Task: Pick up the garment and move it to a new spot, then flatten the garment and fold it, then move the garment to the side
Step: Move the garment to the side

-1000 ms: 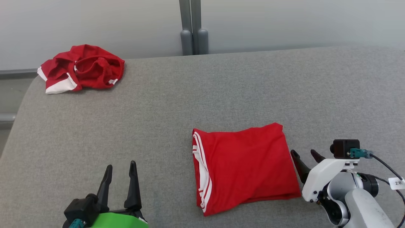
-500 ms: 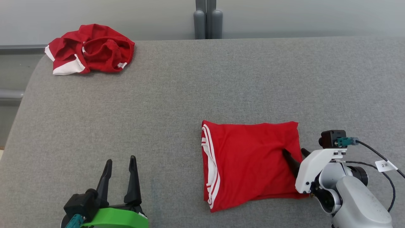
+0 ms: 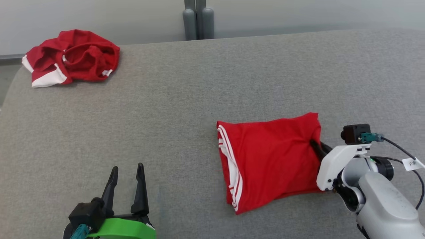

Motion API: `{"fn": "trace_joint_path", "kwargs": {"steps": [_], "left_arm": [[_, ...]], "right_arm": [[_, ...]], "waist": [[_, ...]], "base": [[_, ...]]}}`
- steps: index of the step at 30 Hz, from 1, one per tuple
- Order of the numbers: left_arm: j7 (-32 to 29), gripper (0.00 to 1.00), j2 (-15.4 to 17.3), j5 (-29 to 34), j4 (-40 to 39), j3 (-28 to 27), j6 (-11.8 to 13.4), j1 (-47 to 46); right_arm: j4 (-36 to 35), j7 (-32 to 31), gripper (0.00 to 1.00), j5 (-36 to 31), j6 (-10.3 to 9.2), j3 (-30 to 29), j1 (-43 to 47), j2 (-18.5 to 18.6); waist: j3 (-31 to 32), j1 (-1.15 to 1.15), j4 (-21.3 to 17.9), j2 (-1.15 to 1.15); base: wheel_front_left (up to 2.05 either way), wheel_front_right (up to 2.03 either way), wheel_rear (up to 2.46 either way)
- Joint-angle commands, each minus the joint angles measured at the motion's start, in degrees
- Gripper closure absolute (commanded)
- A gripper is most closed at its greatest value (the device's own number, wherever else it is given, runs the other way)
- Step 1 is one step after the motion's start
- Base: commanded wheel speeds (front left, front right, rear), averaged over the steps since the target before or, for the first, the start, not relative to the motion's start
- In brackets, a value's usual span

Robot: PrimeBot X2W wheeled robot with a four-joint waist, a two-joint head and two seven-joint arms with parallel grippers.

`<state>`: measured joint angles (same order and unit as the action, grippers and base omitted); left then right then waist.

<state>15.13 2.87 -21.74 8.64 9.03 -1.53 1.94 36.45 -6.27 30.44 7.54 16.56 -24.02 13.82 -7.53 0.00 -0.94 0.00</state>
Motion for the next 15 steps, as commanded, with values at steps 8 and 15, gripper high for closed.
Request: {"fn": "trace_joint_path", "kwargs": {"steps": [8, 15], "left_arm": [[-0.04, 0.00, 0.95, 1.88, -0.26, 0.38, -0.78, -1.84], [-1.36, 0.00, 2.34, 2.93, -1.08, 1.57, -0.93, -3.97]], "right_arm": [[0.78, 5.49, 1.00, -2.57, -0.09, -4.10, -2.45, 3.64], [1.51, 7.94, 1.00, -3.54, -0.09, -5.42, -4.96, 0.98]], "waist": [[-2.29, 0.00, -13.45, 0.00], [-5.28, 0.00, -23.23, 0.00]], "base": [[0.00, 0.00, 0.00], [0.00, 0.00, 0.00]]}}
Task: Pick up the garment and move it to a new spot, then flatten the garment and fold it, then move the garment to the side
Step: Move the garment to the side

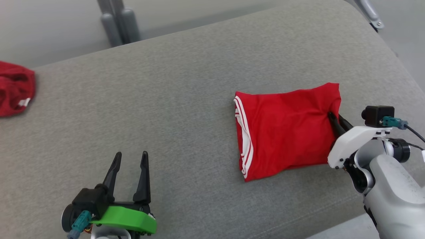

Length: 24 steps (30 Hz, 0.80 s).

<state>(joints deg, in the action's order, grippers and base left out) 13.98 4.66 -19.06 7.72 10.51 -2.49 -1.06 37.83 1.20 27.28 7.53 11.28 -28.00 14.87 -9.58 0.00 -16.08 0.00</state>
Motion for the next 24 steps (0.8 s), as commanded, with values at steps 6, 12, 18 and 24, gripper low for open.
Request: {"fn": "trace_joint_path", "kwargs": {"steps": [6, 12, 18, 24], "left_arm": [[-1.66, 0.00, 1.51, 1.28, -1.25, 1.34, -0.34, -3.05], [-2.43, 0.00, 1.88, 1.45, -2.36, 1.53, 0.31, -3.70], [-2.66, 0.00, 2.78, 0.92, -3.64, 0.49, 1.09, -4.02], [-3.47, 0.00, 3.47, 0.90, -5.51, 0.31, 1.36, -4.99]], "right_arm": [[1.86, 2.38, 1.00, -0.92, -0.08, 0.65, -4.16, -2.83], [3.88, 4.32, 1.00, -1.27, -0.08, 1.31, -7.58, -4.89], [6.74, 5.40, 1.00, -2.04, -0.07, 1.51, -14.30, -5.91], [12.80, 5.68, 1.00, -3.00, -0.08, -1.03, -23.64, -3.98]], "waist": [[-5.06, 0.00, -11.92, 0.00], [-6.13, 0.00, -10.86, 0.00], [-7.35, 0.00, -8.05, 0.00], [-9.45, 0.00, -4.36, 0.00]], "base": [[0.00, 0.00, 0.00], [0.00, 0.00, 0.00], [0.00, 0.00, 0.00], [0.00, 0.00, 0.00]]}}
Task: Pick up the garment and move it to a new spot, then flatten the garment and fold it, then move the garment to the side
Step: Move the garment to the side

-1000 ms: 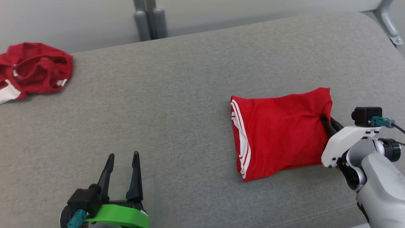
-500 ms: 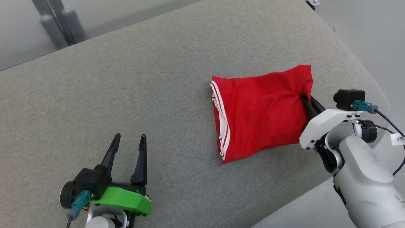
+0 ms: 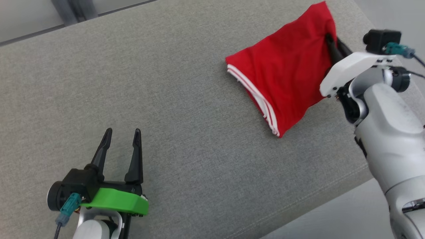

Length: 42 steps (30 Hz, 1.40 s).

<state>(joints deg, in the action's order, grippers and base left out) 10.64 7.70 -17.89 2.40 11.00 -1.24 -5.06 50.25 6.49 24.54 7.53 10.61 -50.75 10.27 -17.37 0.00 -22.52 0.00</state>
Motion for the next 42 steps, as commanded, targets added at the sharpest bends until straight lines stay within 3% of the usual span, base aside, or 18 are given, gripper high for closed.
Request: {"fn": "trace_joint_path", "kwargs": {"steps": [1, 12, 20, 22, 23, 26, 32, 42], "left_arm": [[-0.33, 0.00, 0.64, -0.17, -0.49, -0.14, 0.08, -1.09], [-1.58, 0.00, 2.16, 0.49, -2.94, 0.30, 0.17, -2.35], [-1.76, 0.00, 2.69, 0.96, -3.95, 0.89, 0.29, -3.36], [-1.58, 0.00, 2.66, 0.89, -3.99, 1.02, 0.37, -3.38], [-1.44, 0.00, 2.56, 0.87, -4.05, 1.11, 0.46, -3.31], [-1.21, 0.00, 2.35, 0.64, -3.89, 1.10, 0.65, -3.45], [-0.24, 0.00, 1.96, -0.17, -2.76, 0.93, 0.84, -3.42], [2.32, 0.00, 0.66, -2.69, 1.66, -1.26, 1.43, -3.63]], "right_arm": [[1.57, 0.47, 1.00, -0.59, -0.08, -0.86, -2.17, 1.23], [16.14, 3.76, 1.00, -6.18, -0.08, -8.09, -12.58, 11.73], [21.57, 6.59, 1.00, -13.19, -0.08, -10.77, -16.09, 16.87], [22.14, 7.17, 0.40, -14.99, -0.08, -12.03, -16.05, 17.57], [22.33, 7.48, 0.00, -16.20, -0.08, -12.67, -15.90, 17.82], [22.38, 8.27, 0.00, -18.67, -0.08, -14.90, -15.70, 18.27], [17.95, 8.70, 0.00, -21.97, -0.08, -17.87, -13.88, 13.93], [5.39, 8.71, 0.00, -20.21, -0.08, -12.49, -4.78, 6.51]], "waist": [[-2.05, 0.00, 2.60, 0.00], [-7.63, 0.00, 8.84, 0.00], [-10.49, 0.00, 12.01, 0.00], [-10.71, 0.00, 12.40, 0.00], [-10.74, 0.00, 12.54, 0.00], [-10.71, 0.00, 12.80, 0.00], [-8.77, 0.00, 12.28, 0.00], [0.46, 0.00, 13.46, 0.00]], "base": [[0.00, 0.00, 0.00], [0.00, 0.00, 0.00], [0.00, 0.00, 0.00], [0.00, 0.00, 0.00], [0.00, 0.00, 0.00], [0.00, 0.00, 0.00], [0.00, 0.00, 0.00], [0.00, 0.00, 0.00]]}}
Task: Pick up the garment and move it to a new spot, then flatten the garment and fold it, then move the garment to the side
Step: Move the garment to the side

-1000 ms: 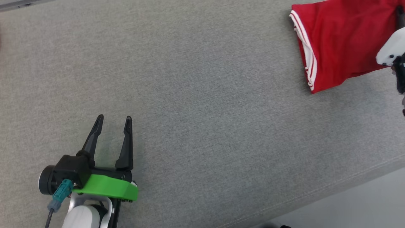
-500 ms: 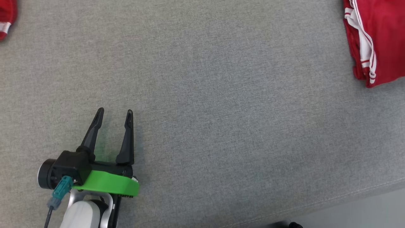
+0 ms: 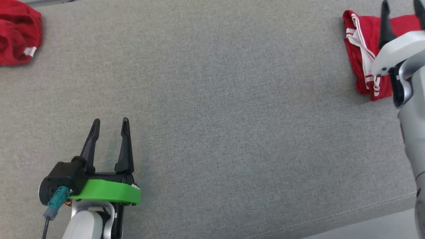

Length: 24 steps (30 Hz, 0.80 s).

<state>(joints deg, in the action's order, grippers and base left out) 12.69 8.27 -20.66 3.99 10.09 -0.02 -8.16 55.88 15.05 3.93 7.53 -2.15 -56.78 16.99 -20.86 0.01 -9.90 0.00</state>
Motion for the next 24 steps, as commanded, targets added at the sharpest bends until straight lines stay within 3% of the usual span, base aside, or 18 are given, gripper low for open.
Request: {"fn": "trace_joint_path", "kwargs": {"steps": [1, 7, 14, 24], "left_arm": [[0.65, 0.00, -0.15, -0.42, 0.85, -0.75, 0.33, -0.38], [2.05, 0.00, -1.62, -2.51, 4.74, -2.88, 0.70, 2.21], [2.56, 0.00, -3.16, -3.17, 7.22, -3.98, 0.62, 6.19], [2.50, 0.00, -4.40, -1.83, 6.19, -5.55, 0.25, 12.62]], "right_arm": [[-1.78, 0.15, 0.00, 1.35, -0.08, 1.19, 2.67, -0.82], [-11.27, 0.15, 0.00, 6.57, -0.08, 5.05, 13.62, -4.00], [-23.49, 0.16, 0.00, 10.74, -0.08, 5.09, 28.98, -7.77], [-39.76, 0.16, 0.00, 9.38, -0.07, 4.72, 48.16, -13.49]], "waist": [[5.33, -0.01, 1.15, 0.00], [12.13, -0.01, 3.10, 0.00], [17.75, -0.01, 6.41, 0.00], [21.82, -0.01, 10.36, 0.00]], "base": [[0.00, 0.00, 0.00], [0.00, 0.00, 0.00], [0.00, 0.00, 0.00], [0.00, 0.00, 0.00]]}}
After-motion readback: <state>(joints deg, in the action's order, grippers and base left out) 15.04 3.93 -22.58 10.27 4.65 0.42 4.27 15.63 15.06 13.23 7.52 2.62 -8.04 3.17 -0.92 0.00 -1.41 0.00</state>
